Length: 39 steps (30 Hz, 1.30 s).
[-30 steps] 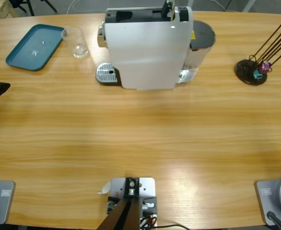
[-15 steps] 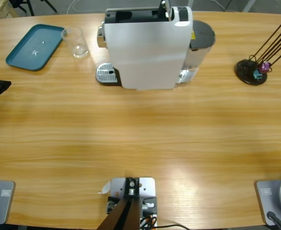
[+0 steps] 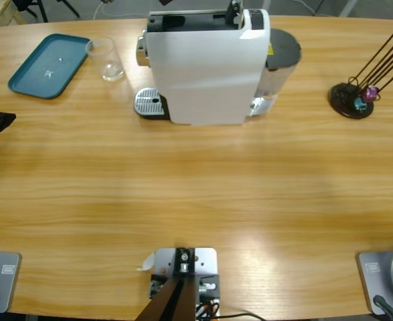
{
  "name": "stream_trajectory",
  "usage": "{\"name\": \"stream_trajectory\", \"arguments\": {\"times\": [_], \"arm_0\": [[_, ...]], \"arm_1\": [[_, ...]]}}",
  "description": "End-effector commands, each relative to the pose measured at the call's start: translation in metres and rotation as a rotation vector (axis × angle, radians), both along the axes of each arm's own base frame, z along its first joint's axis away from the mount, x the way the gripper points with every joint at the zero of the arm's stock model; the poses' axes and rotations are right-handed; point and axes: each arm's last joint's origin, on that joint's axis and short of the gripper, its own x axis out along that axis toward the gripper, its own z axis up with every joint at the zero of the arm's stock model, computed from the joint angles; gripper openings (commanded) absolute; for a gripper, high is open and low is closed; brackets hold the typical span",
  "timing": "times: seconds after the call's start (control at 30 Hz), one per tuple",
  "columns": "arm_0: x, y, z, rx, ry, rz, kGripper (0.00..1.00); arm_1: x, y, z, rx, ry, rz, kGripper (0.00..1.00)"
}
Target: Pour coffee
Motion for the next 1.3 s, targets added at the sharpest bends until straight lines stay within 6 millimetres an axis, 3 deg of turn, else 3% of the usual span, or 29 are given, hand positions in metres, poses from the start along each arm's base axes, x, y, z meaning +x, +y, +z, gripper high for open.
{"name": "stream_trajectory", "arguments": {"times": [0.03, 0.17, 0.27, 0.43, 0.6, 0.9, 1.17, 1.3], "arm_0": [[0.000, 0.000, -0.012, 0.039, 0.026, -0.012, 0.998], [0.000, 0.000, -0.012, 0.038, 0.027, -0.013, 0.998], [-0.001, 0.000, -0.012, 0.038, 0.025, -0.014, 1.000], [-0.001, 0.000, -0.012, 0.037, 0.027, -0.014, 0.996], [-0.001, 0.000, -0.012, 0.037, 0.027, -0.015, 0.996], [-0.001, 0.000, -0.012, 0.033, 0.028, -0.017, 0.996], [-0.001, -0.001, -0.012, 0.034, 0.029, -0.017, 0.996], [-0.001, -0.001, -0.012, 0.034, 0.029, -0.017, 0.992]], "arm_1": [[-0.030, -0.041, 0.050, 0.006, -0.017, 0.010, 0.000], [-0.063, -0.095, 0.095, 0.135, -0.025, -0.023, 0.000], [-0.079, -0.127, 0.088, 0.129, -0.043, -0.086, 0.000], [-0.087, -0.144, 0.062, 0.113, -0.031, -0.149, 0.000], [-0.071, -0.134, 0.035, 0.091, -0.056, -0.244, 0.000], [-0.015, -0.085, 0.003, 0.029, -0.116, -0.320, 0.000], [-0.005, -0.070, -0.004, 0.010, -0.102, -0.298, 0.000], [0.000, -0.056, -0.018, -0.049, -0.077, -0.262, 0.000]]}}
